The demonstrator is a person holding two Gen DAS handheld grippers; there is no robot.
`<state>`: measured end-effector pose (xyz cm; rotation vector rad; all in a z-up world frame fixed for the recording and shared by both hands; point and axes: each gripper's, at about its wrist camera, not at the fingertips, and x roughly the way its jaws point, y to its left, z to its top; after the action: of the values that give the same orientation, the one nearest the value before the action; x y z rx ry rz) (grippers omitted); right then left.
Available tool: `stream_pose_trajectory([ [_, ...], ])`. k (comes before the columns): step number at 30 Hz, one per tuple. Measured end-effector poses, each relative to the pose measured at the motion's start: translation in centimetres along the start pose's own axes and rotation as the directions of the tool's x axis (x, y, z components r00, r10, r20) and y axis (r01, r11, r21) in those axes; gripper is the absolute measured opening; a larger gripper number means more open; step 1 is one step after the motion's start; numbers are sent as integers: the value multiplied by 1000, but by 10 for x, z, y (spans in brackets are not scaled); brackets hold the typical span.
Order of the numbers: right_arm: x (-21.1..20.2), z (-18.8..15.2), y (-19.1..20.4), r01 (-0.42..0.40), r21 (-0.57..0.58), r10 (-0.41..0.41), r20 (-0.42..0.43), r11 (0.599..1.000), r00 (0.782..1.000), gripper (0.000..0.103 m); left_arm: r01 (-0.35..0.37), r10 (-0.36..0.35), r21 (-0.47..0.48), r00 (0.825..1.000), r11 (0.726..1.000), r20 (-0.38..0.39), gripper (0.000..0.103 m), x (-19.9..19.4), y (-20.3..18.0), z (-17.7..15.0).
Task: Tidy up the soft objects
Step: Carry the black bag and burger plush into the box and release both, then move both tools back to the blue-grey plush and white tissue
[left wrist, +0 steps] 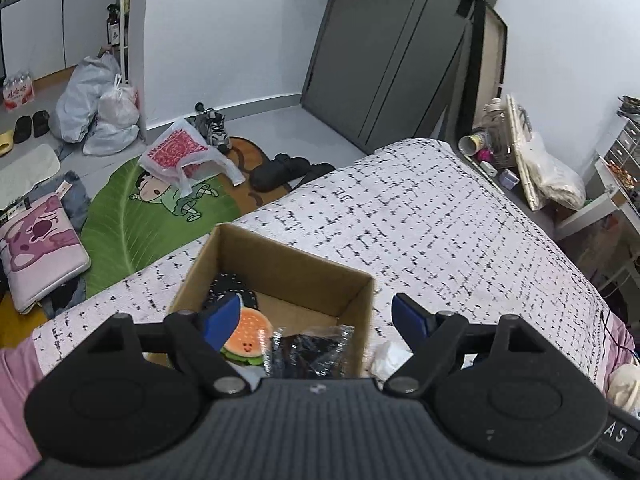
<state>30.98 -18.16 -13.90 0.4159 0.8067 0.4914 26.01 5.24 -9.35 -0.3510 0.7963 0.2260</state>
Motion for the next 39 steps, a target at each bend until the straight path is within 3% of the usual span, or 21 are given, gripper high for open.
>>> stream_pose_trajectory([
  [12,-24,8,-27,40,45,-41,26,998,999,89,50,-50,45,999,998,7,82,-10,-36,-16],
  [28,-37,26,-90,71,244,-87,55,967,995,89,78,-76,73,997,994,-21,81,12,-81,-27],
  [39,-24,30,-114,60,328,-78,42,943,996,79,101,-101,-5,990,995,-96,75,52,-93,-40],
])
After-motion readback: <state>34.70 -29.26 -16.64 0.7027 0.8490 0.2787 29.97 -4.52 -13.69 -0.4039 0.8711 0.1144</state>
